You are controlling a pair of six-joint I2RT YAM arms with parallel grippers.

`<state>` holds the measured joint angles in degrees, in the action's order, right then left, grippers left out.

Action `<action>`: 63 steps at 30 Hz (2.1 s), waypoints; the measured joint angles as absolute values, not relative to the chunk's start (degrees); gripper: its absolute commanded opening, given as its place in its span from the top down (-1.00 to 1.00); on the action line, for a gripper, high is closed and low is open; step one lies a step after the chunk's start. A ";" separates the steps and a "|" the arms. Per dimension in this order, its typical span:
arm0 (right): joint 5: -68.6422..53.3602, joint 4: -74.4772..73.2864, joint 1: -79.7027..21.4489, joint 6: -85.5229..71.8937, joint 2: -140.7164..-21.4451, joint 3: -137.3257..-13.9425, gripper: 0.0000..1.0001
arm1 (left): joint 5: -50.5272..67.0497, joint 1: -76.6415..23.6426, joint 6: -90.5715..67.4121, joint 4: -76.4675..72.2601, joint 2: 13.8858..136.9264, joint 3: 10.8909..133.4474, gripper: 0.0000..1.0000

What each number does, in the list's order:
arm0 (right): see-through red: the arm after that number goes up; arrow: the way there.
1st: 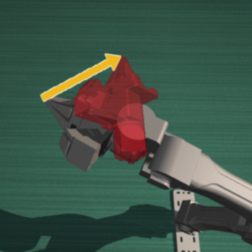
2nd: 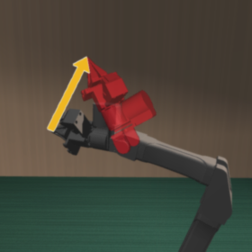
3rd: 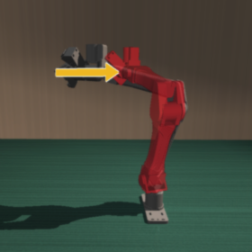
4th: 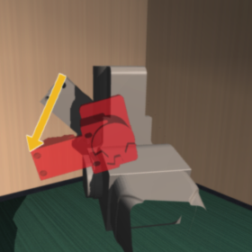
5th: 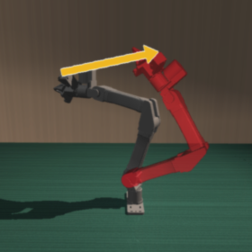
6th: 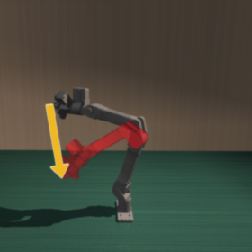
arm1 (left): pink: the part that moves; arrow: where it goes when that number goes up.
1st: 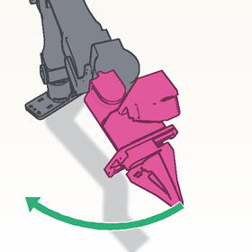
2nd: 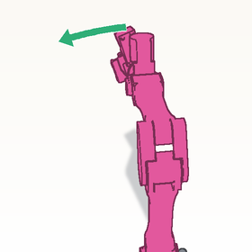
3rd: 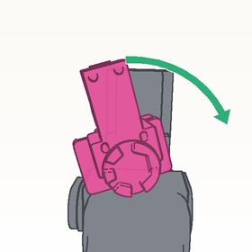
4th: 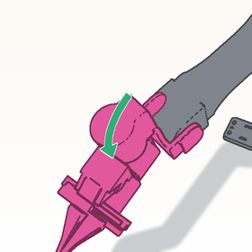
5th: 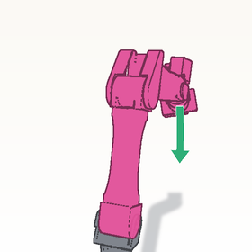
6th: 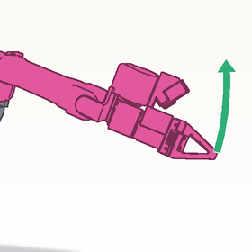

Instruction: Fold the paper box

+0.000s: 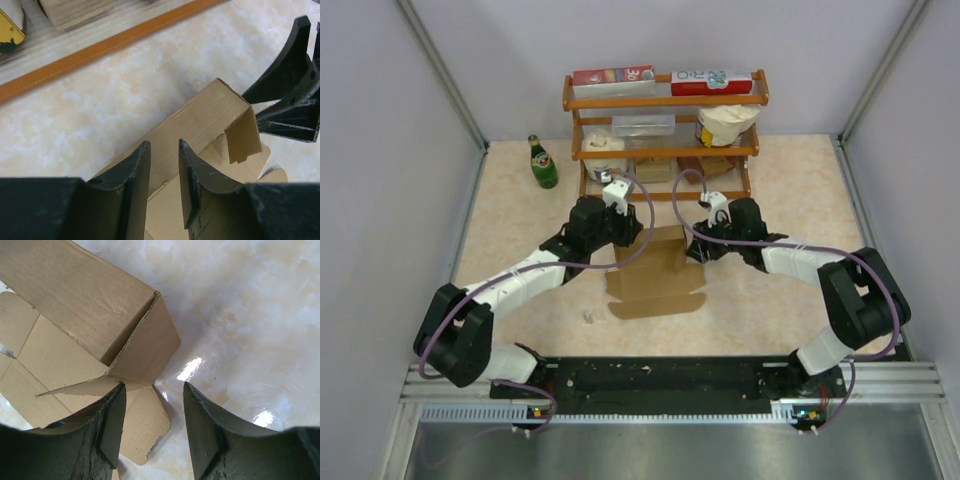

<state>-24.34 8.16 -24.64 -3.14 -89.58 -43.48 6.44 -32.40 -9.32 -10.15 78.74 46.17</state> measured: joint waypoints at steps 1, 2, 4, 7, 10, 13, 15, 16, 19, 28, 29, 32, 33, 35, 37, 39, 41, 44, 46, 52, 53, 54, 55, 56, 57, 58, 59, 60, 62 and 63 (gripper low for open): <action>-24.47 8.16 -24.64 -3.03 -89.58 -43.46 0.00 | 6.20 -32.21 -9.37 -9.91 78.74 46.59 0.30; -24.71 8.38 -24.69 -2.96 -89.58 -43.27 0.00 | 5.91 -31.92 -9.43 -9.61 78.76 47.05 0.28; -25.23 8.73 -24.75 -2.94 -89.58 -42.78 -0.01 | 5.45 -31.07 -9.74 -8.91 78.94 47.99 0.23; -26.13 9.28 -25.08 -2.68 -89.58 -42.00 -0.03 | 5.10 -28.88 -10.11 -8.78 80.16 49.25 0.17; -26.81 9.85 -25.61 -2.35 -89.58 -41.63 -0.05 | 4.99 -27.24 -10.11 -8.51 82.06 49.74 0.03; -27.24 10.76 -26.15 -1.87 -89.58 -41.63 -0.08 | 4.86 -26.55 -10.13 -8.14 84.01 49.74 -0.10; -27.40 11.29 -26.26 -1.56 -89.58 -41.60 -0.09 | 4.91 -26.55 -10.13 -7.68 84.95 49.74 -0.19; -27.40 11.49 -26.26 -1.50 -89.58 -41.60 -0.10 | 4.93 -26.55 -10.13 -7.40 85.23 49.74 -0.24; -27.38 11.70 -26.26 -1.45 -89.58 -41.60 -0.11 | 4.84 -26.57 -10.15 -7.14 85.54 49.74 -0.37; -27.35 12.88 -26.30 -1.45 -89.58 -41.60 -0.12 | 4.73 -26.55 -10.24 -5.82 86.65 49.74 -0.37; -27.35 13.08 -26.30 -1.45 -89.58 -41.60 -0.12 | 5.06 -26.55 -10.33 -5.72 87.00 49.74 -0.37; -27.35 14.55 -26.39 -1.45 -89.58 -41.36 -0.12 | 5.89 -26.48 -10.59 -6.20 87.61 49.76 -0.36; -27.38 14.96 -26.44 -1.43 -89.58 -41.19 -0.12 | 6.22 -26.44 -10.59 -6.22 87.61 49.76 -0.36; -27.33 15.51 -26.50 -1.43 -89.58 -40.75 -0.12 | 6.92 -26.39 -10.66 -6.31 87.66 49.76 -0.36; -27.31 16.25 -26.52 -1.43 -89.60 -40.47 -0.12 | 7.51 -26.39 -10.72 -6.33 87.66 49.76 -0.36; -27.27 17.08 -26.52 -1.43 -89.69 -40.45 -0.12 | 7.97 -26.39 -10.76 -6.33 87.68 49.76 -0.36; -27.16 17.98 -26.59 -1.43 -89.73 -40.45 -0.12 | 8.32 -26.39 -10.76 -6.35 87.68 49.74 -0.35; -27.11 19.70 -26.76 -1.43 -90.43 -40.45 -0.12 | 8.86 -26.39 -10.76 -6.39 87.74 49.76 -0.35; -27.14 20.69 -26.89 -1.41 -91.35 -40.45 -0.12 | 9.28 -26.39 -10.79 -6.42 87.79 49.76 -0.35; -27.11 22.33 -27.11 -1.41 -93.67 -40.45 -0.12 | 10.09 -26.39 -10.79 -6.42 87.79 49.74 -0.35; -27.09 22.92 -27.22 -1.41 -93.91 -40.40 -0.12 | 10.17 -26.39 -10.81 -6.42 87.79 49.76 -0.36; -27.09 23.59 -27.33 -1.43 -94.06 -40.36 -0.12 | 10.39 -26.39 -10.83 -6.44 87.79 49.74 -0.35; -27.14 24.62 -27.46 -1.43 -94.15 -40.10 -0.12 | 10.63 -26.39 -10.85 -6.44 87.79 49.74 -0.35; -27.09 24.97 -27.55 -1.43 -94.19 -40.03 -0.12 | 10.85 -26.39 -10.87 -6.46 87.79 49.74 -0.35; -27.09 25.78 -27.64 -1.45 -94.35 -39.86 -0.12 | 11.09 -26.39 -10.96 -6.46 87.79 49.74 -0.36; -27.11 26.46 -27.73 -1.48 -94.52 -39.77 -0.12 | 11.22 -26.39 -11.03 -6.46 87.79 49.74 -0.36; -27.11 27.14 -27.73 -1.48 -94.80 -39.75 -0.12 | 11.49 -26.39 -11.07 -6.48 87.79 49.74 -0.35; -27.09 27.81 -27.73 -1.48 -95.11 -39.75 -0.11 | 11.68 -26.39 -11.11 -6.50 87.83 49.74 -0.35; -27.03 28.99 -27.75 -1.48 -95.83 -39.75 -0.11 | 12.21 -26.39 -11.27 -6.76 88.05 49.74 -0.35; -26.94 29.56 -27.77 -1.48 -96.18 -39.75 -0.10 | 12.43 -26.39 -11.35 -6.92 88.16 49.74 -0.35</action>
